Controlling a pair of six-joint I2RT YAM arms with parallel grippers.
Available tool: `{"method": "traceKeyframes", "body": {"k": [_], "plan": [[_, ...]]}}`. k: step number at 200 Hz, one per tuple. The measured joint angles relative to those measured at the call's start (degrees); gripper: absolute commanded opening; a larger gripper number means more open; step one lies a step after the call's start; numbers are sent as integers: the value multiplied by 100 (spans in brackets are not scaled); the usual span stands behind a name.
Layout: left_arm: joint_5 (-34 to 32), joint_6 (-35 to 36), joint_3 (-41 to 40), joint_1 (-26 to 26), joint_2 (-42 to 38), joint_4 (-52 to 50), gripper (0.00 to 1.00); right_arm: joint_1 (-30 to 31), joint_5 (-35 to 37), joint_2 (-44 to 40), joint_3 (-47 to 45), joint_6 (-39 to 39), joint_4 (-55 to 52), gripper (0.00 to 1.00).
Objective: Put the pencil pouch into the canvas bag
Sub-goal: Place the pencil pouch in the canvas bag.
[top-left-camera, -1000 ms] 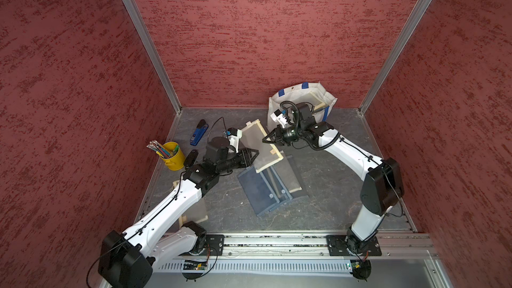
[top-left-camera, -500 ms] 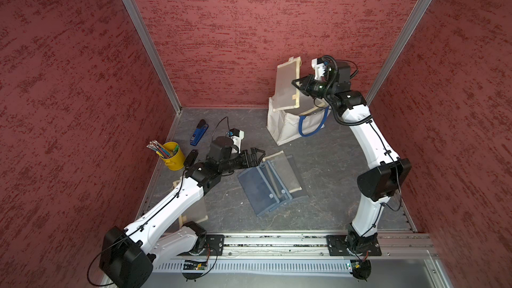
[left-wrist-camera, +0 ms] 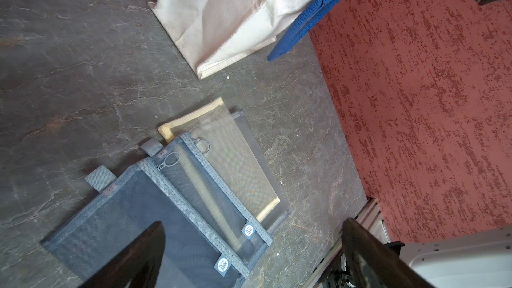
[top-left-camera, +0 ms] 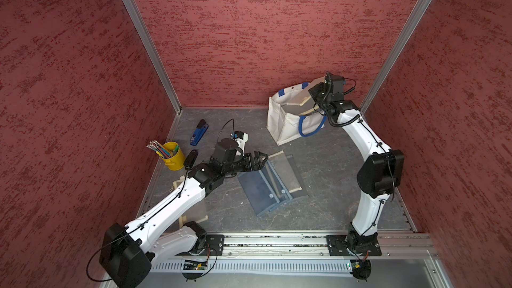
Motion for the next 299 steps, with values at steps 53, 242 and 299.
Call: {"method": "traceKeyframes", "body": {"k": [53,242,299], "plan": [[2,28,11,20,0,-50,99,74,251,470,-11,468,146,0],[-127,-103,-470,146,-540,-66,99,675,1019,22,-743,739,190,7],[-153,-109,-581,199,-780,-90,100,678,1025,28,-566,595,114,47]]}}
